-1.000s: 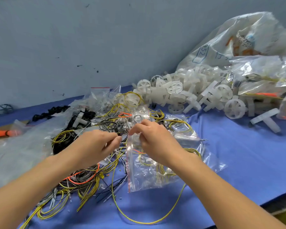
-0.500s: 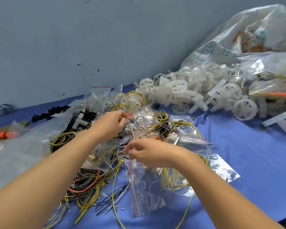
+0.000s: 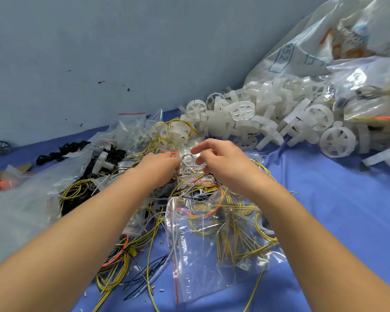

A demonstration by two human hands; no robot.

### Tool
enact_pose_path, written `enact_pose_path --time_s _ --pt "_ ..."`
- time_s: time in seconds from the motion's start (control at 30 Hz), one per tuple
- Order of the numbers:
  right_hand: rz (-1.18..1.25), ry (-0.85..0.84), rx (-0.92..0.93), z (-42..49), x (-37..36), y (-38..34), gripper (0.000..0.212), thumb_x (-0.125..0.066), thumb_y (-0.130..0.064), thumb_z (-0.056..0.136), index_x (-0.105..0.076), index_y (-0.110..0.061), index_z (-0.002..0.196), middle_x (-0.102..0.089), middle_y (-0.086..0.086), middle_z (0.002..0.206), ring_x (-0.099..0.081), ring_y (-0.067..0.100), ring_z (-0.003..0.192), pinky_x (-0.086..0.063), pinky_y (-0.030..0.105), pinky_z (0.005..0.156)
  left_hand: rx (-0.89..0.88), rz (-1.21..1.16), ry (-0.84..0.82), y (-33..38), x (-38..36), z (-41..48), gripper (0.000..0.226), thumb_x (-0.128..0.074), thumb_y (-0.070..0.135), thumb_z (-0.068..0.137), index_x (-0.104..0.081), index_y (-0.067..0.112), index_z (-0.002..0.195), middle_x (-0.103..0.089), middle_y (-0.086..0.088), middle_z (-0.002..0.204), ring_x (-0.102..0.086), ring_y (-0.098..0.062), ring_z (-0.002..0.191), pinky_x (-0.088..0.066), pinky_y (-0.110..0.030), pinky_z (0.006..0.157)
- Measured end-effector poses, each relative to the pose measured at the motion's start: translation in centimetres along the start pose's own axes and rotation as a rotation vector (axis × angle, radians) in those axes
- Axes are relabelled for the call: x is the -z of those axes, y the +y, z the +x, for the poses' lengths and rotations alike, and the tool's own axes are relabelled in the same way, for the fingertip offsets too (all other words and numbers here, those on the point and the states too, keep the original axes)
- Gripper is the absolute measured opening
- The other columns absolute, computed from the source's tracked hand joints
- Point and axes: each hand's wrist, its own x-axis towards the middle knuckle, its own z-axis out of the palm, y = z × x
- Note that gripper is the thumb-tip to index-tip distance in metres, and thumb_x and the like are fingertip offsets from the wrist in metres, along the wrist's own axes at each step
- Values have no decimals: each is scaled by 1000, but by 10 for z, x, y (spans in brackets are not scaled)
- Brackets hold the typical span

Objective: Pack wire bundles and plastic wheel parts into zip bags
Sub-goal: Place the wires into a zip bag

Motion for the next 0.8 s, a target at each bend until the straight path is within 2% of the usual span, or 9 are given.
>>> enact_pose_path --time_s 0.07,0.2,0.27,0.33,0.4,0.47,0.6,0.7,0.8 --pt "-20 27 -20 0 -1 0 30 -39 -18 95 -65 -31 104 -69 -9 84 -67 20 77 -51 32 62 -20 25 48 -4 0 -2 19 -47 24 97 -55 31 114 -57 0 123 -59 -23 106 -37 -37 79" --pt "-14 148 -56 -2 6 -4 31 -39 -15 93 -63 -32 101 -70 -5 85 -69 25 80 -56 38 71 -21 20 69 -10 1 -12 17 -52 31 97 -56 31 113 -56 1 117 -58 -22 105 -33 -32 74" --pt "56 215 -68 -1 15 -7 30 -40 -12 94 -63 -30 101 -69 -7 86 -68 24 79 -55 32 67 -25 33 70 -15 3 -18 17 -51 35 97 -57 32 113 -56 2 113 -58 -21 103 -32 -31 72" --pt "171 269 -92 0 27 -10 30 -38 -9 95 -62 -27 100 -67 -7 84 -64 17 72 -48 18 53 -23 33 87 -19 3 -24 16 -49 35 98 -58 31 110 -57 4 107 -57 -20 97 -34 -30 70" --pt "318 305 -124 0 38 -11 31 -36 -5 97 -62 -21 101 -65 -1 85 -59 14 70 -42 11 46 -18 44 120 -24 3 -30 14 -49 35 98 -58 30 107 -56 5 99 -57 -20 92 -34 -30 66" --pt "372 310 -155 -2 46 -11 31 -35 -5 98 -63 -17 105 -65 3 90 -57 14 70 -42 11 46 3 51 133 -29 3 -36 14 -47 36 98 -58 30 103 -57 5 97 -57 -20 88 -34 -30 65" --pt "416 334 -207 -5 55 -9 30 -34 -7 100 -61 -18 108 -64 0 87 -56 13 64 -44 19 54 58 56 157 -40 4 -44 11 -46 32 97 -57 30 97 -65 7 96 -58 -19 84 -37 -31 64" --pt "494 381 -243 -5 62 -6 30 -34 -8 100 -61 -20 107 -63 -2 88 -57 13 64 -46 24 60 136 66 189 -46 6 -49 9 -46 31 94 -56 32 94 -69 7 96 -51 -20 72 -33 -30 57" --pt "566 434 -291 -4 67 -3 29 -34 -8 99 -60 -21 104 -62 -2 87 -58 12 62 -47 19 53 167 36 173 -46 9 -51 13 -46 31 94 -58 30 99 -70 4 97 -54 -21 74 -35 -29 59"
